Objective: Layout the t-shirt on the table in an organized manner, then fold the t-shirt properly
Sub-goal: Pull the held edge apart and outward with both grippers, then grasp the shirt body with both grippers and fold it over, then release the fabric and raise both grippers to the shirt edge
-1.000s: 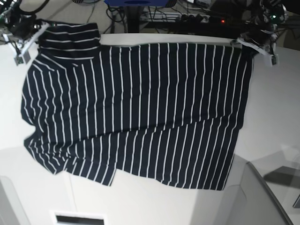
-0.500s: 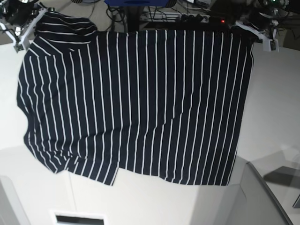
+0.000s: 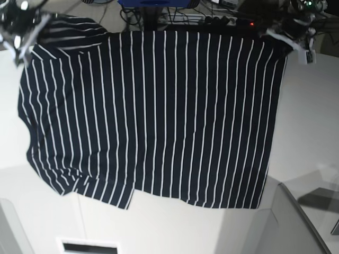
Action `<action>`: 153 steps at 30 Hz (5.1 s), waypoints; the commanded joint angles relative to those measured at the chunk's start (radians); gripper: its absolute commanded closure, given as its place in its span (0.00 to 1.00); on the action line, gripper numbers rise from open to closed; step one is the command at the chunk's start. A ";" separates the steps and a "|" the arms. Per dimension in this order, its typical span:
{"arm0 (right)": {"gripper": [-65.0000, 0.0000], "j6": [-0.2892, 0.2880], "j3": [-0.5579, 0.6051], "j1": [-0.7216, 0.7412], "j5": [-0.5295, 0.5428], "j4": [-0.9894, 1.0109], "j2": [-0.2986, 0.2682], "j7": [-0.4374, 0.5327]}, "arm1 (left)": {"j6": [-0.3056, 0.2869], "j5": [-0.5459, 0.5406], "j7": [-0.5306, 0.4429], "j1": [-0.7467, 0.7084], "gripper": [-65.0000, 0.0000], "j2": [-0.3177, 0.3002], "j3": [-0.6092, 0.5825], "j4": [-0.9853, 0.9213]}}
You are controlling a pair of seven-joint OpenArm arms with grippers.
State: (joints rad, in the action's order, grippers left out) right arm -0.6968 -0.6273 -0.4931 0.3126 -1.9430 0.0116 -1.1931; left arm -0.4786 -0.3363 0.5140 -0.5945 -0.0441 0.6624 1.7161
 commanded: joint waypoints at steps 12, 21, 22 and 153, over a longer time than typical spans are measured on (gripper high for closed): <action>0.99 -0.001 0.048 0.347 0.001 0.123 -0.161 -0.189 | 0.048 0.107 0.203 0.256 1.00 -0.021 -0.062 0.061; 0.99 -0.001 0.165 0.543 0.001 0.472 -0.232 -0.038 | 0.048 0.283 0.205 0.451 1.00 0.003 -0.165 -0.146; 0.99 -0.001 0.172 0.563 0.001 0.517 -0.243 -0.023 | 0.048 0.282 0.205 0.468 1.00 0.003 -0.163 -0.172; 0.79 -0.001 -0.662 0.624 0.010 0.917 -0.066 0.313 | 0.128 0.015 0.122 0.279 1.00 -0.049 -0.017 -0.221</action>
State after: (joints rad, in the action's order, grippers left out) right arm -0.7033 -1.2922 0.1234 0.3328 -1.0187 -0.0456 -0.8696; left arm -0.3443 -0.3153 0.6510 -0.3161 -0.0834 0.6395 1.4811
